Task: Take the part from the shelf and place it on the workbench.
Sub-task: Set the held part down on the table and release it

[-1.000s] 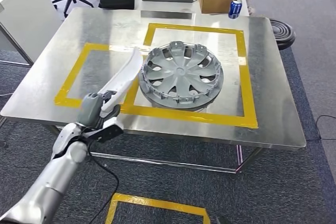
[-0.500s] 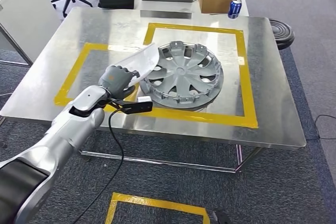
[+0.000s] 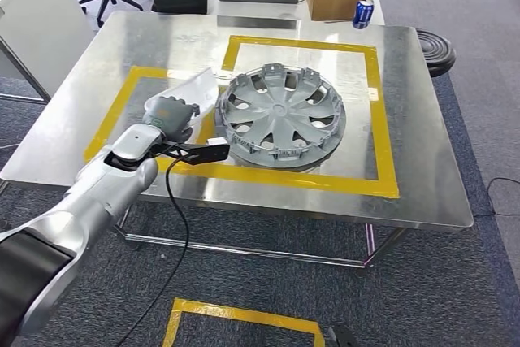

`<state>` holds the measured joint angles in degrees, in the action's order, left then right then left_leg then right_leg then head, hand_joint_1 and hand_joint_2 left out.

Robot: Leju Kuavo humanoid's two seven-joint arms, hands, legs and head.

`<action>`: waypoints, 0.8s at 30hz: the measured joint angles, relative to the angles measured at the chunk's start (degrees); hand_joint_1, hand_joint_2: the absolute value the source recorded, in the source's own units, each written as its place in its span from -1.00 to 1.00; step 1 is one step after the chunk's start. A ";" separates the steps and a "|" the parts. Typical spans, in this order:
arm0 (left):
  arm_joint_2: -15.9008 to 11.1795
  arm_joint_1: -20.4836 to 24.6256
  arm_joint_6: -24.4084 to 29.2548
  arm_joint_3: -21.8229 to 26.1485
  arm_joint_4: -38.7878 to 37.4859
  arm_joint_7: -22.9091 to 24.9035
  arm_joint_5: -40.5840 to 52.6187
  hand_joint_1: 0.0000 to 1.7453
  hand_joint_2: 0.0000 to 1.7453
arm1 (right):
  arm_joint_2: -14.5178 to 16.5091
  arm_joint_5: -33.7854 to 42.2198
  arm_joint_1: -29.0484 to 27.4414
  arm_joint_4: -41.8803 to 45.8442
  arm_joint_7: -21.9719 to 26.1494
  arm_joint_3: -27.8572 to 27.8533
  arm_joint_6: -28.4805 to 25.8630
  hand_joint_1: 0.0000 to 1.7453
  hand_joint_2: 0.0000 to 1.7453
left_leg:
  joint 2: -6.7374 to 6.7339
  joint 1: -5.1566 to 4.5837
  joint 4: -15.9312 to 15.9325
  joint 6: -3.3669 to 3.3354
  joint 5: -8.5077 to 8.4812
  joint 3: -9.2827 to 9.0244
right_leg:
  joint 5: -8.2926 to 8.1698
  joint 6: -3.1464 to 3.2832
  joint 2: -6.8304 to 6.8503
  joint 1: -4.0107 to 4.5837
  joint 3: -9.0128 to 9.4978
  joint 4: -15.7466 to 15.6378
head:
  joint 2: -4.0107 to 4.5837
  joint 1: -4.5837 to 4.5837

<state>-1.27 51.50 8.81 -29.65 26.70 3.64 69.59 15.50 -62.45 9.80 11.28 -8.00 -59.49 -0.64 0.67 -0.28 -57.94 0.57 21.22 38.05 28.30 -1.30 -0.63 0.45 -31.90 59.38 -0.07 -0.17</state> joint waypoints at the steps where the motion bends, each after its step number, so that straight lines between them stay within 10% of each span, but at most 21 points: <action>1: -0.22 0.23 -0.41 -0.05 -0.44 0.60 0.34 1.00 1.00 | 0.00 0.04 -0.03 0.00 0.05 0.13 0.06 -1.00 -1.00 | 0.00 0.00 0.00 0.00 0.00 0.00 | 0.00 0.00 0.00 0.00 0.00 0.00 | 0.00 0.00; 18: -2.10 1.39 -0.95 -0.12 -3.33 2.19 2.08 1.00 1.00 | 0.00 0.12 -0.13 0.00 0.29 1.17 0.21 -1.00 -1.00 | 0.00 0.00 0.00 0.00 0.00 0.01 | 0.01 0.01 0.01 0.00 0.00 -0.01 | 0.00 -0.01; 22: -2.58 1.72 -1.69 -0.14 -3.73 2.18 2.66 -1.00 1.00 | 0.00 0.22 -0.13 0.00 0.29 1.44 0.21 -1.00 -1.00 | 0.00 0.00 0.00 0.00 0.00 0.01 | 0.01 0.01 0.01 0.00 -0.01 -0.01 | 0.00 0.00; 24: -2.72 1.97 -2.29 -0.15 -3.95 2.29 3.17 -1.00 1.00 | 0.00 0.25 -0.11 0.00 0.31 1.60 0.24 -1.00 -1.00 | 0.00 0.00 0.00 0.00 0.00 0.01 | 0.01 0.01 0.02 0.00 -0.01 -0.01 | 0.00 0.00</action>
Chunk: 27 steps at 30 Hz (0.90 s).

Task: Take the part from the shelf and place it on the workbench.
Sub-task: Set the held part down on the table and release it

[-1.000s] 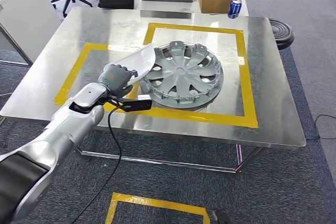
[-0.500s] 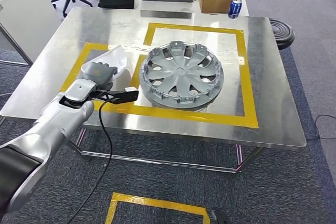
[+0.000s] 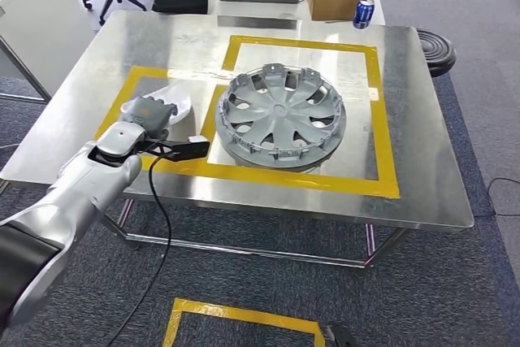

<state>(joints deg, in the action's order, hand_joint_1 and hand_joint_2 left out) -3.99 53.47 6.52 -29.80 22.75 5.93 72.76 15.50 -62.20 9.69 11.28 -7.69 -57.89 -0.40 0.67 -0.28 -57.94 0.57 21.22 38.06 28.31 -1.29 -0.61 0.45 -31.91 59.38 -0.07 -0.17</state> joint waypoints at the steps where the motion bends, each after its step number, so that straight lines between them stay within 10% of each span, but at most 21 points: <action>1: -0.04 0.11 -0.19 -0.01 -0.08 0.05 0.28 -1.00 0.50 | 0.00 0.04 0.01 0.00 0.00 0.14 0.02 -1.00 -1.00 | 0.00 0.00 0.00 0.00 0.00 0.00 | 0.00 0.00 0.00 0.00 0.00 0.00 | 0.00 -0.01; 4: -0.07 0.36 -0.46 -0.01 -0.19 -0.54 0.39 -1.00 -1.00 | 0.00 0.23 0.02 0.00 -0.01 0.56 0.05 -1.00 -1.00 | 0.00 0.00 0.00 0.00 0.00 0.00 | 0.00 0.00 0.00 0.00 0.00 0.00 | 0.00 -0.01; 27: 0.39 -0.03 -6.31 13.51 2.36 -18.19 -21.91 -1.00 -1.00 | -0.04 2.59 -0.65 0.00 0.99 1.89 0.05 -1.00 -1.00 | 0.00 0.00 0.00 0.00 0.00 0.00 | -0.01 -0.02 -0.01 0.00 0.00 0.00 | 0.00 0.00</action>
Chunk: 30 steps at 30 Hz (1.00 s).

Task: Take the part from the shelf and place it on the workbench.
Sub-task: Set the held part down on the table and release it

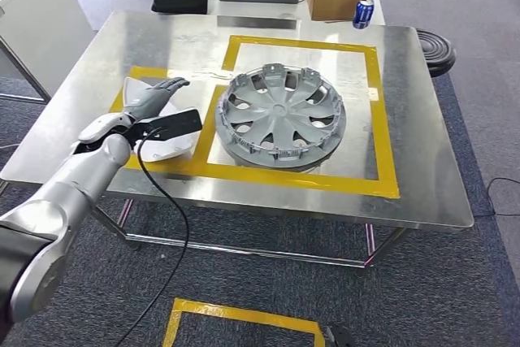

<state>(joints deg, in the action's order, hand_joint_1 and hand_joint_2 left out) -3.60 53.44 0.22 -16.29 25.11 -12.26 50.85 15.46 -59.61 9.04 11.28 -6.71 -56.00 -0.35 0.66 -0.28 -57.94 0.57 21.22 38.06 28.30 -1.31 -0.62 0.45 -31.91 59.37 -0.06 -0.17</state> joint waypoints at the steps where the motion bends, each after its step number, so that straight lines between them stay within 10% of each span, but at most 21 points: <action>1: -0.05 -0.06 -0.06 0.45 0.16 -0.07 -0.08 -1.00 -1.00 | -0.01 0.01 -0.02 0.00 0.01 0.09 0.00 -1.00 -1.00 | 0.00 0.00 0.00 0.00 0.00 0.00 | 0.00 0.00 0.01 0.00 0.00 0.00 | 0.01 0.00; 7: -0.17 -0.63 -3.87 2.74 1.11 -3.93 -5.91 -1.00 -1.00 | -0.03 0.01 -0.03 0.00 0.04 0.35 -0.01 -1.00 -1.00 | 0.00 -0.01 0.00 0.00 0.00 0.00 | 0.00 0.00 0.00 0.00 0.02 0.00 | 0.01 -0.01; 11: -0.69 -4.56 -18.61 8.79 7.57 -14.66 -28.82 -1.00 -1.00 | -0.06 -0.14 -0.04 0.00 0.26 0.70 -0.02 -1.00 -1.00 | -0.01 -0.03 0.00 0.01 0.01 0.01 | 0.00 0.00 -0.07 0.00 0.02 0.00 | 0.01 -0.02; 16: -0.93 -13.00 -32.08 19.43 24.81 -15.22 -63.01 -1.00 -1.00 | -0.05 -0.46 -0.16 0.00 1.07 1.86 -0.23 -1.00 -1.00 | -0.15 -0.01 0.00 0.06 0.09 0.01 | 0.05 0.04 -0.24 0.00 -0.05 -0.03 | 0.00 -0.01; 30: -5.72 -24.01 -28.75 43.27 41.35 -18.93 -77.59 -1.00 -1.00 | -0.05 -0.48 -0.55 0.01 1.16 3.84 -0.67 -1.00 -1.00 | -0.08 0.09 0.08 0.19 0.19 -0.02 | 0.32 0.32 -0.05 0.10 -0.39 -0.04 | 0.00 0.01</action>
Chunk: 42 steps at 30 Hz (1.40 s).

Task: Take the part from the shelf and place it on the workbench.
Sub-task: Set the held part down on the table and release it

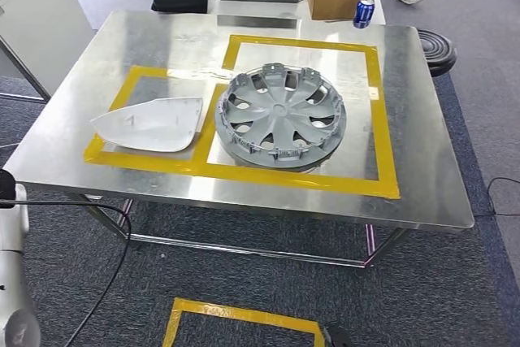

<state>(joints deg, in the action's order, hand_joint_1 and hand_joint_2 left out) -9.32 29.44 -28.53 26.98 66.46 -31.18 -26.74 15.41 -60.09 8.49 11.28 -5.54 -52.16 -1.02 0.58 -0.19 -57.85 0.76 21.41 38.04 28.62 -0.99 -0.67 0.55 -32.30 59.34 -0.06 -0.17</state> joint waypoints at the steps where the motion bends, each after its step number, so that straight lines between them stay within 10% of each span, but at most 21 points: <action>1: -0.33 -0.30 0.18 0.93 0.20 -0.23 0.08 -1.00 -1.00 | 0.00 0.04 0.02 0.01 0.03 0.11 -0.02 -1.00 -1.00 | 0.03 0.00 0.00 0.02 0.02 0.00 | 0.03 0.01 0.05 0.00 0.04 0.00 | 0.01 -0.01; 9: -6.00 -6.93 2.57 12.79 1.78 -7.28 6.94 -1.00 -1.00 | -0.16 2.46 -1.40 0.02 2.83 0.43 0.15 -1.00 -1.00 | -0.07 -0.05 0.02 0.26 0.21 -0.05 | 0.13 0.11 -0.22 0.03 0.48 0.00 | 0.00 0.01; 16: -7.02 -14.43 2.34 38.92 3.97 -7.55 13.43 -1.00 -1.00 | -0.70 5.57 -3.75 0.02 4.97 -0.94 -1.56 -1.00 -1.00 | -0.14 0.01 0.02 0.32 0.70 -0.28 | 0.57 0.28 -0.26 0.04 0.38 -0.08 | -0.01 0.03; 22: -3.95 -20.03 23.69 53.10 4.26 -7.55 23.86 -1.00 -1.00 | -0.98 7.55 -4.50 0.02 6.79 -2.98 -3.09 -1.00 -1.00 | 0.02 -0.06 0.03 0.28 1.10 -0.66 | 0.89 0.24 -0.04 -0.05 0.71 -0.18 | 0.00 0.01; 29: 2.27 -27.15 66.38 53.51 -9.01 -7.54 38.97 -1.00 -1.00 | -1.01 8.13 -4.88 0.02 6.82 -4.93 -4.90 -1.00 -1.00 | 0.02 -0.10 0.02 0.13 1.26 -0.83 | 1.00 0.08 -0.03 -0.11 1.02 -0.45 | -0.01 0.00; 35: 3.54 -27.35 68.39 57.64 -27.75 -6.92 60.59 -1.00 -1.00 | -1.05 8.26 -4.91 0.02 5.95 -5.84 -4.92 -1.00 -1.00 | 0.03 -0.12 0.03 0.12 1.37 -1.00 | 1.00 0.06 -0.06 -0.08 1.19 -0.53 | -0.01 -0.01; 42: 5.26 -27.23 68.55 58.36 -40.66 -6.07 65.44 -1.00 -1.00 | -1.20 8.33 -4.83 0.02 5.56 -6.51 -4.72 -1.00 -1.00 | 0.03 -0.13 0.02 0.04 1.39 -1.03 | 0.97 0.01 -0.03 -0.12 1.29 -0.61 | 0.00 -0.01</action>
<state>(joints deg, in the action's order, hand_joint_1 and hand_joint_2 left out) -4.06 2.21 40.02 85.35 25.80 -37.25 38.70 14.21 -51.76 3.67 11.30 0.02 -58.68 -5.74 0.61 -0.32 -57.83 0.79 22.79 37.02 29.59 -0.98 -0.70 0.43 -31.01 58.72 -0.06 -0.18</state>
